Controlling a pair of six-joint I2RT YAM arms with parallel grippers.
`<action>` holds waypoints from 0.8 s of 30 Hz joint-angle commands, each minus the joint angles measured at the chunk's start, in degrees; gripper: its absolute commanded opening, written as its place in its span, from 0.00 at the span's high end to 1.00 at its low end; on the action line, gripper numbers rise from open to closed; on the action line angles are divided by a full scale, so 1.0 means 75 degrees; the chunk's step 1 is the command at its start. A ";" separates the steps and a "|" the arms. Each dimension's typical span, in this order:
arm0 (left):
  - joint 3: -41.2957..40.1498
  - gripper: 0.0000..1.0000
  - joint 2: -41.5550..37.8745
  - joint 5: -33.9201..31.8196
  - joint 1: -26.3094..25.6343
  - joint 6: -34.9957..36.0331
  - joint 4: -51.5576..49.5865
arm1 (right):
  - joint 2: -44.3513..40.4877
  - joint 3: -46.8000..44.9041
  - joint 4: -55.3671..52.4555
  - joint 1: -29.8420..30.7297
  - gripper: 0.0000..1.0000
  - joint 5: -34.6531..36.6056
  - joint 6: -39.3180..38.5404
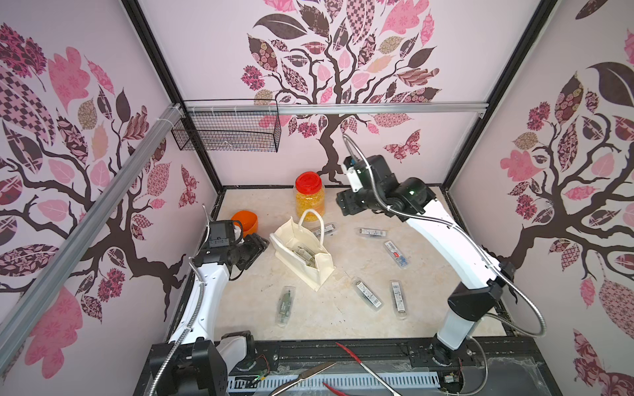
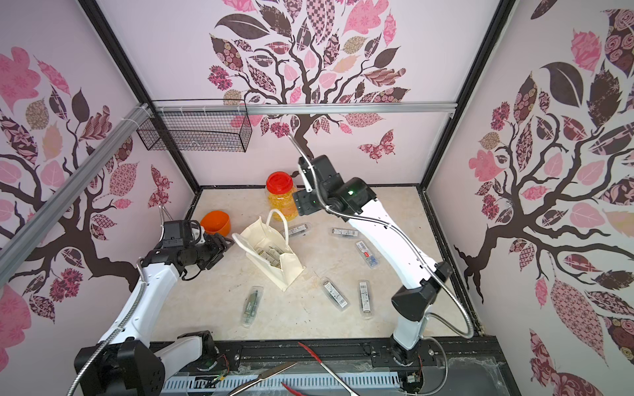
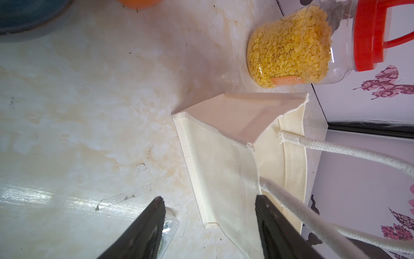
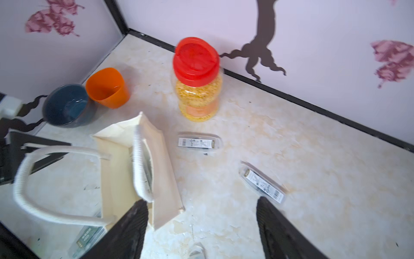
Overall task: Put the compass set into the canvas bag
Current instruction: Place the compass set in the canvas bag, then move the compass set to the center of the board.
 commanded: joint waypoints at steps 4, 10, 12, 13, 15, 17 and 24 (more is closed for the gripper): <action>0.0321 0.32 -0.0012 0.0035 -0.0023 0.0115 0.0058 | -0.1042 -0.3321 0.0627 -0.1463 0.23 -0.0169 0.0633; 0.0286 0.32 0.0021 0.0036 -0.0020 0.0148 0.0044 | -0.1307 -0.5399 0.0859 -0.1505 0.24 -0.1547 0.0757; 0.0238 0.32 0.0026 0.0024 -0.0019 0.0131 0.0090 | -0.1313 -0.5766 0.0865 -0.1283 0.24 -0.1628 0.0694; 0.0226 0.32 0.0052 0.0034 -0.0024 0.0129 0.0091 | -0.1226 -0.5818 0.0778 -0.1111 0.23 -0.1671 0.0580; 0.0225 0.32 0.0069 0.0036 -0.0021 0.0148 0.0075 | -0.0970 -0.5801 0.0524 -0.0782 0.22 -0.1775 0.0296; 0.0224 0.32 0.0100 0.0032 -0.0017 0.0159 0.0081 | -0.0569 -0.5628 0.0163 -0.0463 0.22 -0.1911 0.0087; 0.0197 0.32 0.0054 -0.0023 -0.0021 0.0195 0.0043 | -0.0067 -0.5736 -0.0057 0.0052 0.21 -0.2194 -0.0048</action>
